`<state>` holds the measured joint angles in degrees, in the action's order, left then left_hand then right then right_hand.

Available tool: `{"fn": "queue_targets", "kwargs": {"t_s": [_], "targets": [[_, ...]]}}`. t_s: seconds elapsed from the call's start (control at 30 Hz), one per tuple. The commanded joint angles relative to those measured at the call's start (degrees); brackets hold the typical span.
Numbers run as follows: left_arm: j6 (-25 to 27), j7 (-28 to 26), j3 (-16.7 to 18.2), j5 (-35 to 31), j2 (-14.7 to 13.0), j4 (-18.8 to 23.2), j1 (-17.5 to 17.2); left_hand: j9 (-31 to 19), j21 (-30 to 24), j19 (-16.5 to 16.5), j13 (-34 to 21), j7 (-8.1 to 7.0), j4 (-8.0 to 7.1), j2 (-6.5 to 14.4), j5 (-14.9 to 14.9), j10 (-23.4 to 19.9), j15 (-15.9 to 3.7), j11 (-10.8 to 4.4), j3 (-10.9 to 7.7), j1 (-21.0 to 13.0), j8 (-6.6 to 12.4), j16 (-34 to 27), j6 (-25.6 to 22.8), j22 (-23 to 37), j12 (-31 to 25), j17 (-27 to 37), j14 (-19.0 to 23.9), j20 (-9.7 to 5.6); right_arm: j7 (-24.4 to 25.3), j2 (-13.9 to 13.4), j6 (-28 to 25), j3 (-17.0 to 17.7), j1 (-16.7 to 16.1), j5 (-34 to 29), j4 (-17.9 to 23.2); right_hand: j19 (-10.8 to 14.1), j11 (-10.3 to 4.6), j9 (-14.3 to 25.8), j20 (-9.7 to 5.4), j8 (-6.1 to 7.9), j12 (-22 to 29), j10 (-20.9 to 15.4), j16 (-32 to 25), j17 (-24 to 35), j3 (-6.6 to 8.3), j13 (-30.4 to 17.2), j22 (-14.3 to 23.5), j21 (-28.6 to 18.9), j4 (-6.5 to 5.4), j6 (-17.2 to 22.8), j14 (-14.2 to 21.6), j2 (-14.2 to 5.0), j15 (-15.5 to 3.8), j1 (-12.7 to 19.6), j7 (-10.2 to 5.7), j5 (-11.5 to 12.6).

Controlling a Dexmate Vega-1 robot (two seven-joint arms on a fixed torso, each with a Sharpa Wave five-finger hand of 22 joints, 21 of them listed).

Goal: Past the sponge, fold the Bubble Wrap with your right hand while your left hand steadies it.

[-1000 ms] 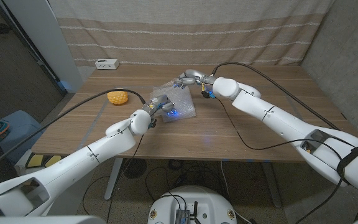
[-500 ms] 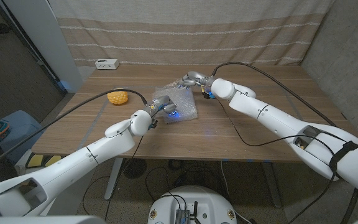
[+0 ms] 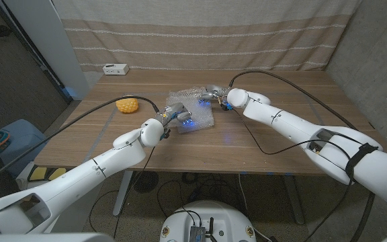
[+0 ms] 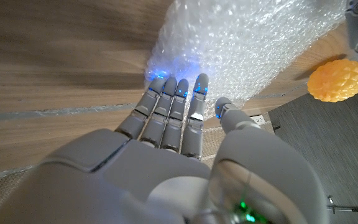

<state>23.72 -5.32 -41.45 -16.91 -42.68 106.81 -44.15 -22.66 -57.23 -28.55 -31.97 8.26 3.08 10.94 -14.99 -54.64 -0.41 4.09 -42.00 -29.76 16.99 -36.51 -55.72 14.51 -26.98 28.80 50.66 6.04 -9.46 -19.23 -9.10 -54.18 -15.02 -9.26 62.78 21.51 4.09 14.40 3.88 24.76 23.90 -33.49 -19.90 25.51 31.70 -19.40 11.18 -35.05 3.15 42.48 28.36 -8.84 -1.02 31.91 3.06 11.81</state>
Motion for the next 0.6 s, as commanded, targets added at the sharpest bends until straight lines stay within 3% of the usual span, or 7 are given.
{"fn": "queue_targets", "kwargs": {"t_s": [0.03,0.23,0.47,0.6], "targets": [[-0.42,-0.59,0.39,-0.2,0.31,-0.35,0.05,-0.28,-0.5,0.29,-0.31,0.0,-0.2,-0.22,0.2,0.27,0.03,0.08,0.23,0.42,-0.03,-0.15,-0.28,0.06,-0.17,0.09,0.34,-0.09,0.79,-0.64,-0.43,-0.68,-0.05,0.46,-0.4,0.58,0.11,-0.01,0.14,-0.17,-0.07,-0.67,-0.07,0.11,0.37,-0.01,0.04,-0.15,0.07,0.28,0.65,-0.14,0.11,-0.33,-0.04,-0.06],[-0.65,-0.82,0.5,-0.27,0.47,-0.49,0.12,-0.36,-0.84,0.51,-0.59,-0.11,-0.14,-0.38,0.13,0.38,-0.03,0.01,0.14,0.69,-0.16,0.07,-0.28,-0.03,-0.21,-0.17,0.24,-0.14,4.58,-3.2,2.68,1.71,-2.68,1.06,4.85,0.47,-0.11,-0.31,0.13,-0.5,-0.73,0.17,0.22,-0.06,0.51,0.32,-0.07,-0.12,0.43,-0.02,0.23,-0.3,-0.06,-0.17,-0.15,-0.05],[-0.72,-0.97,0.78,-0.04,0.7,-0.48,0.08,-0.31,-1.16,0.64,-0.84,-0.06,-0.13,-0.49,0.12,0.58,0.01,-0.03,0.22,0.99,-0.38,0.26,-0.2,-0.12,-0.18,-0.44,0.12,-0.16,13.36,-5.48,11.4,4.86,-6.84,-0.27,9.28,-0.79,-0.89,-0.82,0.04,-1.13,-2.1,2.06,0.61,-0.14,0.64,0.9,-0.25,0.35,1.18,-0.66,-0.81,-0.56,-0.35,0.24,-0.97,-0.08],[-1.4,-0.94,1.78,1.73,0.85,-0.64,-0.21,0.1,-1.05,2.74,-0.32,-0.1,-0.05,-0.91,-0.04,2.24,0.0,-0.01,-0.05,1.7,-1.42,1.99,1.03,-0.41,0.98,-1.78,-1.76,0.57,16.88,-6.12,15.7,6.59,-8.77,-0.74,10.83,-1.27,-1.56,-1.11,0.09,-1.59,-2.81,2.81,0.96,-0.34,0.71,1.26,-0.34,0.53,1.57,-1.24,-1.44,-0.49,-1.06,0.33,-1.61,-0.09]]}}
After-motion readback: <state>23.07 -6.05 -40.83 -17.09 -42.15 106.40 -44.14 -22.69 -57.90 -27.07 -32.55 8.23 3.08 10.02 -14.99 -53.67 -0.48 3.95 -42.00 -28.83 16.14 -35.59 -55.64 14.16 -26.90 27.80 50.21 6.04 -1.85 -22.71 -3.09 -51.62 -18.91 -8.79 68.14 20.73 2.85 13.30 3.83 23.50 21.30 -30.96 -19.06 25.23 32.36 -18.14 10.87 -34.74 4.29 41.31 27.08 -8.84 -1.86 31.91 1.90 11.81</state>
